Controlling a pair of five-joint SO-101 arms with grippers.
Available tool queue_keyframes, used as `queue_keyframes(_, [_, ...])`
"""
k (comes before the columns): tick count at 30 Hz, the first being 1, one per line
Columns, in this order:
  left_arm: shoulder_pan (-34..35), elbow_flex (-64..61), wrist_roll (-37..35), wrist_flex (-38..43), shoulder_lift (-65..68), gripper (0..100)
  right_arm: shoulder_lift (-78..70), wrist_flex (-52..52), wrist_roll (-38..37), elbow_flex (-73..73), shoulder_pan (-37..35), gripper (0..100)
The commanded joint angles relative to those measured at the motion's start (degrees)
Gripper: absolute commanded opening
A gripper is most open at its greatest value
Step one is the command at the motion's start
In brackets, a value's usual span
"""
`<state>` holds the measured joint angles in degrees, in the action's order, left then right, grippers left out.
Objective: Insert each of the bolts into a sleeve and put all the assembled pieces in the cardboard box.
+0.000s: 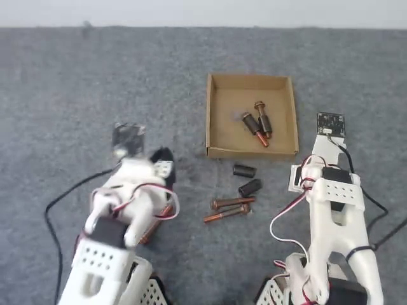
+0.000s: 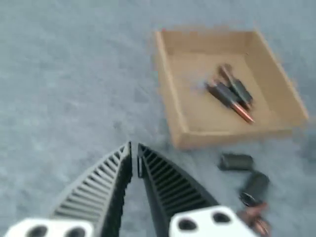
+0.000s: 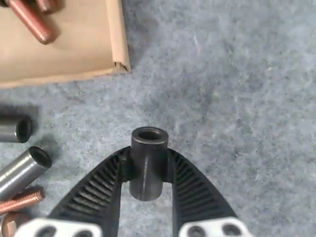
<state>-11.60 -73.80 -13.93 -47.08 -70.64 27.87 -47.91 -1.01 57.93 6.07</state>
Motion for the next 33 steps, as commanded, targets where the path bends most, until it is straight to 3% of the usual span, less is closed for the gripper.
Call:
queue_keyframes(1, [-8.35, 7.96, -3.78, 0.18, 13.27, 3, 2.77, 1.1, 0.18, -0.53, 0.75, 0.6])
queue_keyframes(9, [-27.87, 9.27, -7.03, 0.26, 25.76, 3, 2.77, 1.19, 0.18, -0.53, 0.57, 0.6])
queue_keyframes(13, [-32.53, 9.27, -7.65, 1.05, 31.47, 3, 2.77, 1.19, 0.18, -0.53, 0.4, 0.6])
queue_keyframes(22, [-36.13, 9.36, -11.08, 8.53, 44.04, 3, 0.04, 2.42, -1.14, -1.41, 0.31, 0.6])
queue_keyframes(33, [-28.92, 14.29, -11.16, 12.31, 54.24, 3, -3.56, 1.89, -1.41, -3.43, 0.31, 0.6])
